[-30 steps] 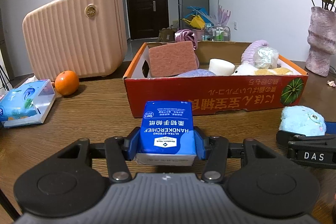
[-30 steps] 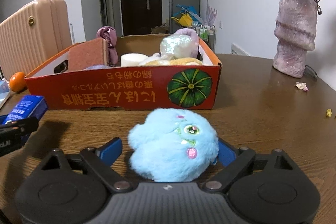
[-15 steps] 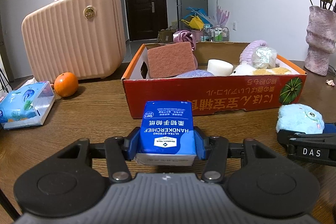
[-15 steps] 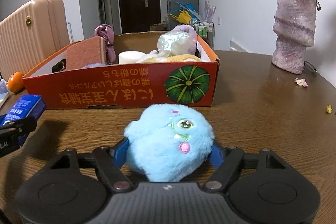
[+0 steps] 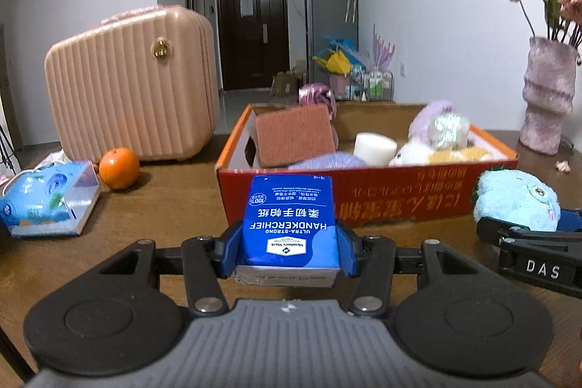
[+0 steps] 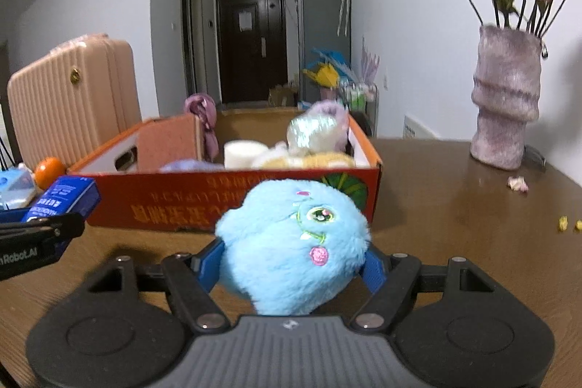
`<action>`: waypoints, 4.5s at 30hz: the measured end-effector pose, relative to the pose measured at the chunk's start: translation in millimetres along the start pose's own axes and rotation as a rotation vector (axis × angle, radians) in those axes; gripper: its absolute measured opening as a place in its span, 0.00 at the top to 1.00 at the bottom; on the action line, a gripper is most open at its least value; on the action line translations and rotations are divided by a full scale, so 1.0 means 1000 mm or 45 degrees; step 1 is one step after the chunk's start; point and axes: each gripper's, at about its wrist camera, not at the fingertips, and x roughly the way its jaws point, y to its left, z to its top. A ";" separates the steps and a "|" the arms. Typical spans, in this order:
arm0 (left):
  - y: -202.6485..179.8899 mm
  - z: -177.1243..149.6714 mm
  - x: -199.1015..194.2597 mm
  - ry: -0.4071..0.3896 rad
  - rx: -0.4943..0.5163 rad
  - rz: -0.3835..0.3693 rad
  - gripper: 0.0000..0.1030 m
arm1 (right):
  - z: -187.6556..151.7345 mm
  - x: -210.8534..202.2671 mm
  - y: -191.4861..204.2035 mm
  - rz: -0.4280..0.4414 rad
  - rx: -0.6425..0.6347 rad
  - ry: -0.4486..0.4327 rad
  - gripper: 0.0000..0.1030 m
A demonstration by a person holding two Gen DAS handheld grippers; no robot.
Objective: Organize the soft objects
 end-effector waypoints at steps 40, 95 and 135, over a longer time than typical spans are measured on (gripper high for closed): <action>-0.007 0.070 0.078 -0.149 -0.112 0.043 0.49 | 0.067 0.073 0.016 0.059 -0.039 -0.275 0.28; 0.010 0.023 -0.008 -0.238 -0.120 0.126 0.00 | 0.023 -0.006 -0.006 -0.012 -0.022 -0.338 0.00; 0.018 -0.124 -0.296 -0.326 0.004 -0.051 0.00 | -0.123 -0.321 -0.019 0.063 -0.068 -0.376 0.00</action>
